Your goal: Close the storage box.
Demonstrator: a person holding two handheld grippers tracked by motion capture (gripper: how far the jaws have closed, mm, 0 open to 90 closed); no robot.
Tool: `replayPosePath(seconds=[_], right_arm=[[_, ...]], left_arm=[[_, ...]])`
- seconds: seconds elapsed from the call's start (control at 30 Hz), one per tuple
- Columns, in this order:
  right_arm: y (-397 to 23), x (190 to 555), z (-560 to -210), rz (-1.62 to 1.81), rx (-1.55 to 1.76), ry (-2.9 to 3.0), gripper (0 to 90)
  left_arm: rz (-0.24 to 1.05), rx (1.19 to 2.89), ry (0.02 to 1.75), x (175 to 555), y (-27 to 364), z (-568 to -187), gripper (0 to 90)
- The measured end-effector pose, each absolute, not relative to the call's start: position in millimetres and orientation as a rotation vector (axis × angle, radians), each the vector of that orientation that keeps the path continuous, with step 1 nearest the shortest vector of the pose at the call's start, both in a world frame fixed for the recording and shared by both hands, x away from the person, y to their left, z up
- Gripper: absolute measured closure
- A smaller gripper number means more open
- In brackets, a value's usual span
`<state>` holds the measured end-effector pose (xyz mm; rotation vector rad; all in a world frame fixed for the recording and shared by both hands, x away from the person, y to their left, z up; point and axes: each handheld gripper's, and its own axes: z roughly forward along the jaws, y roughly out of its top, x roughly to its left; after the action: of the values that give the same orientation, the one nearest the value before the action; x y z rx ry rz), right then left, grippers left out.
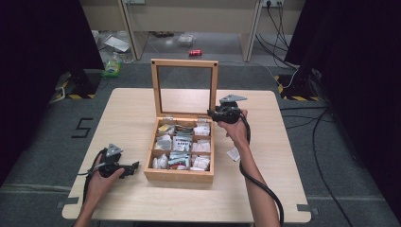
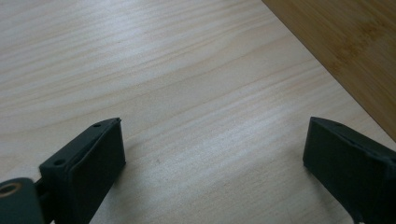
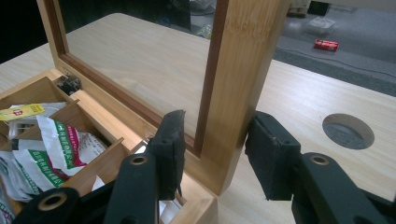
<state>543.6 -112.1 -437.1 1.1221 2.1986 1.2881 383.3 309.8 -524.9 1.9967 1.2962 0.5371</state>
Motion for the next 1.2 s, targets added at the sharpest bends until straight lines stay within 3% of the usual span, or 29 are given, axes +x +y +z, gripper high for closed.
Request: replayPosePath(seconds=[0.43, 1.2], right_arm=[[-110.1, 549.3, -434.6, 1.308, 1.138, 2.168, 64.1], [-110.6, 549.1, -430.9, 1.347, 1.140, 2.150, 64.1]], left_arm=[[0.536, 1.997, 1.296, 383.3, 309.8, -524.9, 4.9], [0.536, 1.996, 1.296, 383.3, 309.9, -524.9, 4.9]])
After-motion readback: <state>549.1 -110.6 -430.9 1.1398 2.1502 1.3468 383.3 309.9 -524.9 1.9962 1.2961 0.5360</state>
